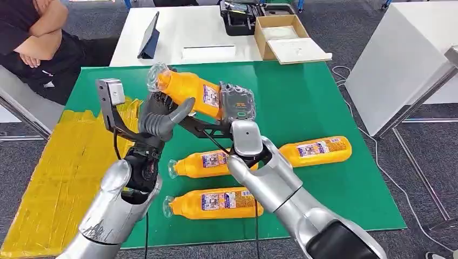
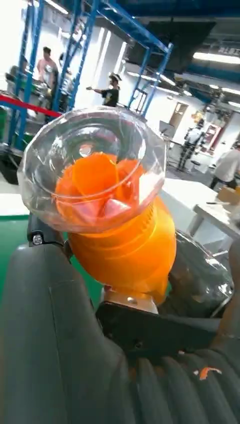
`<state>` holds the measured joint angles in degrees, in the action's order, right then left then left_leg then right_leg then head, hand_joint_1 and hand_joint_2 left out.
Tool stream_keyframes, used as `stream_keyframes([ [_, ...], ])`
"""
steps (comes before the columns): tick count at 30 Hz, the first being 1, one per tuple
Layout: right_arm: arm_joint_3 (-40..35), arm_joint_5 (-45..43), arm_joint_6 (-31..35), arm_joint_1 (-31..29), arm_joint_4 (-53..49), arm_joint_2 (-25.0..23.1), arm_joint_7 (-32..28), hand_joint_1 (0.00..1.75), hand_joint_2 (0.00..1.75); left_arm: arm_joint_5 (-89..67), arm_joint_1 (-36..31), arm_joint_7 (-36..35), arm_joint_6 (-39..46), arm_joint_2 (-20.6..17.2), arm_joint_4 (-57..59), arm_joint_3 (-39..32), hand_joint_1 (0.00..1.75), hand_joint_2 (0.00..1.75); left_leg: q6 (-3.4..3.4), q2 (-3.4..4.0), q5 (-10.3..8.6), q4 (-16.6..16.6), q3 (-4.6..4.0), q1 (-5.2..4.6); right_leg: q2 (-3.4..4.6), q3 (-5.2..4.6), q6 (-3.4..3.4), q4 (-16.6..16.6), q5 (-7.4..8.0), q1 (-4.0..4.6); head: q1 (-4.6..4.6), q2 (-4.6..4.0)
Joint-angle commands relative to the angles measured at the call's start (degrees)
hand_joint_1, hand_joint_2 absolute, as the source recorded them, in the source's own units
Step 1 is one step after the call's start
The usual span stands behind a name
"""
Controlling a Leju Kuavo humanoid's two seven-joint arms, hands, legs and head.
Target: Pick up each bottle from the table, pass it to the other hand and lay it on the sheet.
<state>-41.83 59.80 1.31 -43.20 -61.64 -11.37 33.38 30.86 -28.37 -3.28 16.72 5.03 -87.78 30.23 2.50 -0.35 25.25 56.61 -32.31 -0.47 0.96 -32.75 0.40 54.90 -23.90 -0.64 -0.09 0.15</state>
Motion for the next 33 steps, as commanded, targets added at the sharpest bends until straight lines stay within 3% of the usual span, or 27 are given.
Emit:
stream_keyframes([
  [1, -8.1, 1.2, -1.2, -1.5, 2.1, -4.5, -1.0, 1.75, 1.75, -6.2, -6.3, 0.8, 3.9, 1.8, 6.9, 4.1, 0.0, 1.75, -0.13, 0.0, 0.03, 0.0, 0.04, 0.02, -0.05, 0.04, -0.05, 0.0, -0.04, 0.02, 0.02, 0.0],
  [9, -10.8, 3.2, -1.7, -1.7, 1.0, -5.6, -1.2, 1.75, 1.75, -15.9, -10.9, -0.1, 6.9, 2.6, 13.5, 1.5, 0.0, 1.75, -0.15, -0.01, 0.05, 0.1, 0.04, 0.04, -0.07, 0.05, -0.06, 0.1, -0.06, 0.04, 0.0, 0.0],
  [31, -12.2, 2.6, -4.2, -1.2, -0.2, -7.1, -0.6, 1.75, 1.75, -10.5, -13.1, -2.3, 3.1, 4.4, 16.9, 0.6, 0.0, 1.75, -0.2, 0.02, 0.06, 0.1, 0.06, 0.03, -0.05, 0.09, -0.07, 0.1, -0.08, 0.04, 0.0, 0.0],
  [32, -12.3, 2.4, -4.3, -1.2, -0.1, -7.1, -0.6, 1.75, 1.75, -9.9, -13.0, -2.1, 2.9, 4.5, 16.6, 0.6, 0.35, 1.75, -0.14, 0.01, 0.01, 0.0, 0.0, 0.02, -0.03, 0.03, -0.05, 0.1, -0.03, 0.03, 0.0, 0.0],
  [33, -12.4, 2.1, -4.3, -1.3, -0.1, -7.0, -0.5, 1.75, 1.75, -9.2, -12.9, -1.7, 2.7, 4.5, 16.0, 0.9, 1.73, 1.75, -0.21, 0.02, 0.08, 0.1, 0.07, 0.04, -0.06, 0.1, -0.07, 0.1, -0.1, 0.06, 0.02, 0.0],
])
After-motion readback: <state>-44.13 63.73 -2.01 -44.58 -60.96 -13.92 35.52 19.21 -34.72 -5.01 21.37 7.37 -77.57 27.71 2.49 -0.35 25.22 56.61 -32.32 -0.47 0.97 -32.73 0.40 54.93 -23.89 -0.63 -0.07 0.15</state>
